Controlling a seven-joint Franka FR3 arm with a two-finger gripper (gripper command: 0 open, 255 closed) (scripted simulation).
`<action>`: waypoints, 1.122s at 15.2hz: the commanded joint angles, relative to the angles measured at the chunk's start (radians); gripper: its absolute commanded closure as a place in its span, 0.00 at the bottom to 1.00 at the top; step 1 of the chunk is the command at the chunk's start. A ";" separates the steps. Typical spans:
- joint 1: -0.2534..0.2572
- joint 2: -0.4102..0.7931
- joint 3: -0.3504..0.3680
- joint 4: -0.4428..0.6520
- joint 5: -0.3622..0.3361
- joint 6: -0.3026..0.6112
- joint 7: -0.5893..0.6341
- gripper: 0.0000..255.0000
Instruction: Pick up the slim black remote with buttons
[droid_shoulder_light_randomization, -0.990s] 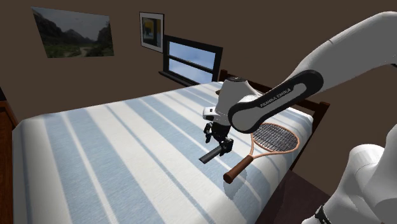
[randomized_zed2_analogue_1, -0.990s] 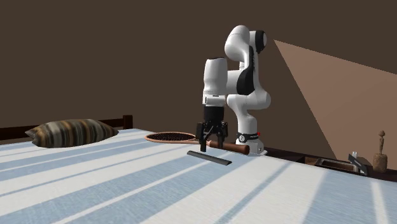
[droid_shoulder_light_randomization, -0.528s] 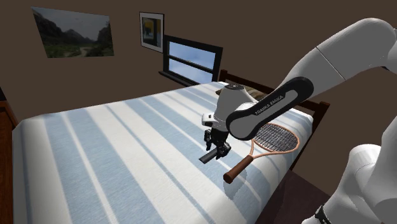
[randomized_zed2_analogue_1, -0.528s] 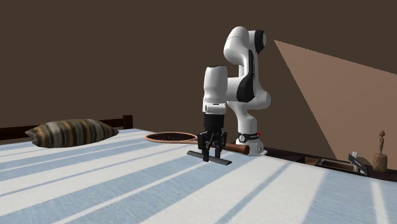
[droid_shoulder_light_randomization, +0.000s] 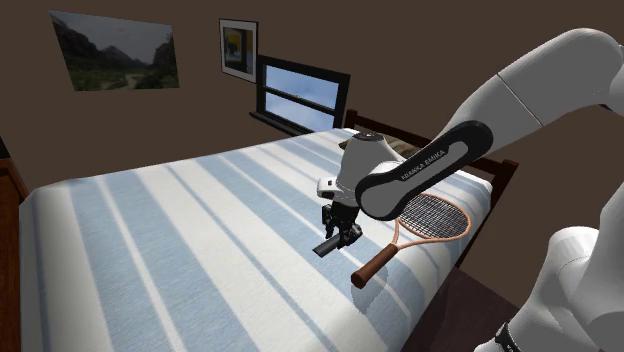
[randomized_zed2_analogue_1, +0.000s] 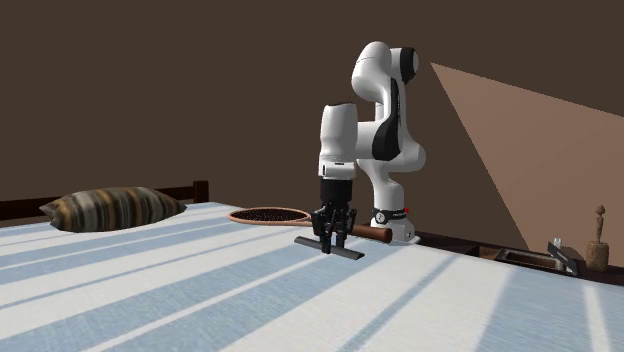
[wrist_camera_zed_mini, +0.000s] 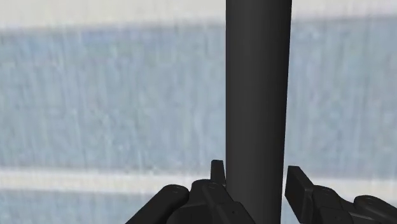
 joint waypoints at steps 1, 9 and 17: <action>0.000 0.003 0.000 -0.001 0.000 0.005 0.000 1.00; 0.000 -0.088 0.000 0.023 -0.008 -0.111 0.005 1.00; 0.000 -0.158 0.001 0.057 -0.012 -0.214 0.007 1.00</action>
